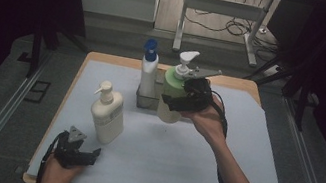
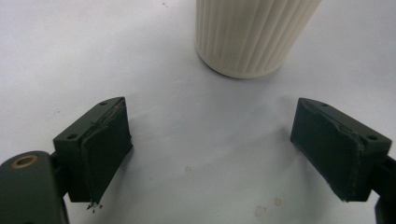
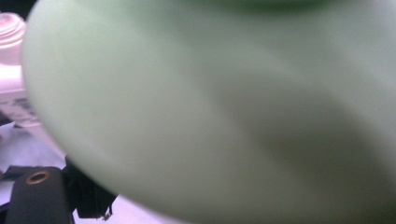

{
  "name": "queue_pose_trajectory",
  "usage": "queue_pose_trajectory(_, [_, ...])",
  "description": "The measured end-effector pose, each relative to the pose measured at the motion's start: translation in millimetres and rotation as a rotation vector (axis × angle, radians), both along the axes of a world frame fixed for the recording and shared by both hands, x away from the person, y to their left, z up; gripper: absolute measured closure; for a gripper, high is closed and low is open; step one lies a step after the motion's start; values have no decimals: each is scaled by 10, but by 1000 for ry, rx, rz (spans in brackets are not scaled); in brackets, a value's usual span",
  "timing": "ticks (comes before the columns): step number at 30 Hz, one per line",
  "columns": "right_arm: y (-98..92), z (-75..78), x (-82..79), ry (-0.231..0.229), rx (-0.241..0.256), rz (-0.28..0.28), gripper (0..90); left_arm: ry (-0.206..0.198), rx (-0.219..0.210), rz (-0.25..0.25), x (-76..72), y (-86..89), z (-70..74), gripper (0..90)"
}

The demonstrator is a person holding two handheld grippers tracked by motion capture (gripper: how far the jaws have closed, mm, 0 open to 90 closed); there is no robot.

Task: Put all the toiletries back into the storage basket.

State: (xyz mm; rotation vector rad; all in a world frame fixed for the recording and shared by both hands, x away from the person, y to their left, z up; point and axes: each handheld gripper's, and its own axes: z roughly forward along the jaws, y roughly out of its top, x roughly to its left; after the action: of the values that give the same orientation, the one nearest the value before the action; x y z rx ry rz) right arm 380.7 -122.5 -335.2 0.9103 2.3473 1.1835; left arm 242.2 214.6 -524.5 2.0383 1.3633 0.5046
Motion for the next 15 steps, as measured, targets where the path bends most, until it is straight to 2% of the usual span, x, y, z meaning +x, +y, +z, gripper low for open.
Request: queue_pose_trajectory(15, [49,-5,345,-13,-8,-87,123,1,0,0,1,1,1,118])
